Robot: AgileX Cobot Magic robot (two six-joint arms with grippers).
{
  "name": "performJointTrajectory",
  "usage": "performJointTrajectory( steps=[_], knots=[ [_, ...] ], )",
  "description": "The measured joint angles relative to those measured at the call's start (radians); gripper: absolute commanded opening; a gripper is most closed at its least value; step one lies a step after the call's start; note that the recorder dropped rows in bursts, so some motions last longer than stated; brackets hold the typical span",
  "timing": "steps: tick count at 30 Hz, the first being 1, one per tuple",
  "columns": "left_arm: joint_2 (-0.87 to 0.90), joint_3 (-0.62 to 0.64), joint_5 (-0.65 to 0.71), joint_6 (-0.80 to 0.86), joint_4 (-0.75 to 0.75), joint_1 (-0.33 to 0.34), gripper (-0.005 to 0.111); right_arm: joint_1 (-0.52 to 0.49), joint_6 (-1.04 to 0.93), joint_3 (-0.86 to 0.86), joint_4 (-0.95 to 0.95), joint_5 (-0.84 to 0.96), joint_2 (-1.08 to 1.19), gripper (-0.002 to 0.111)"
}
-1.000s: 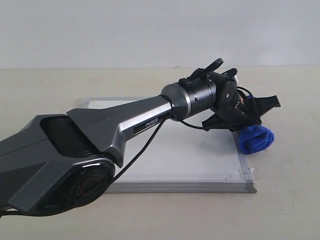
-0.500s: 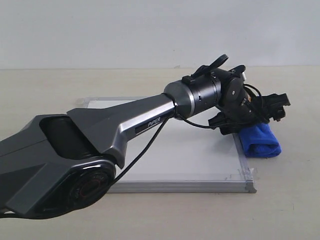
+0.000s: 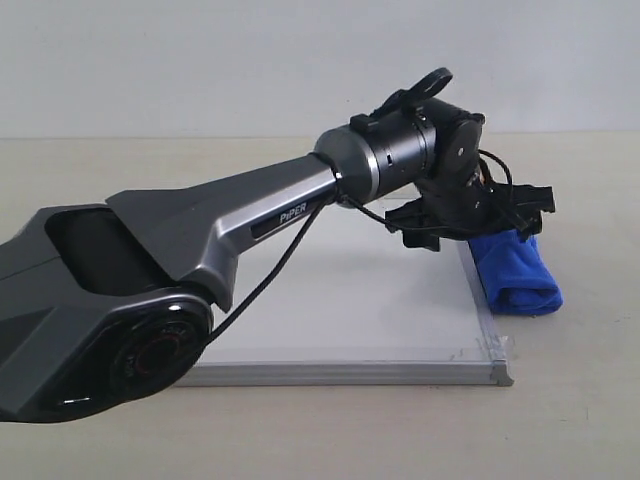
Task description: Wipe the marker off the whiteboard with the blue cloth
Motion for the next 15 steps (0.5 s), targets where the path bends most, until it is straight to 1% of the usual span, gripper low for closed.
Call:
performJointTrajectory(
  steps=[4, 6, 7, 9, 12, 13, 14, 15],
  knots=[
    [-0.031, 0.0, 0.071, 0.003, 0.08, 0.0, 0.087, 0.0, 0.0, 0.0, 0.0, 0.0, 0.0, 0.001],
    [-0.049, 0.0, 0.099, 0.003, 0.112, 0.0, 0.083, 0.0, 0.0, 0.0, 0.0, 0.0, 0.0, 0.001],
    [-0.056, 0.0, 0.108, 0.003, 0.124, 0.0, 0.079, 0.0, 0.0, 0.0, 0.0, 0.0, 0.0, 0.001],
    [-0.071, 0.0, 0.118, 0.003, 0.145, 0.0, 0.066, 0.0, 0.0, 0.0, 0.0, 0.0, 0.0, 0.001],
    [-0.088, 0.0, 0.144, 0.009, 0.167, -0.002, 0.036, 0.0, 0.0, 0.0, 0.0, 0.0, 0.0, 0.001],
    [-0.093, 0.0, 0.155, 0.011, 0.179, -0.002, 0.028, 0.0, 0.0, 0.0, 0.0, 0.0, 0.0, 0.001],
    [-0.095, 0.0, 0.17, 0.011, 0.189, -0.002, 0.008, 0.0, 0.0, 0.0, 0.0, 0.0, 0.0, 0.001],
    [-0.099, 0.0, 0.205, 0.001, 0.226, -0.002, 0.005, 0.0, 0.0, 0.0, 0.0, 0.0, 0.0, 0.001]
  ],
)
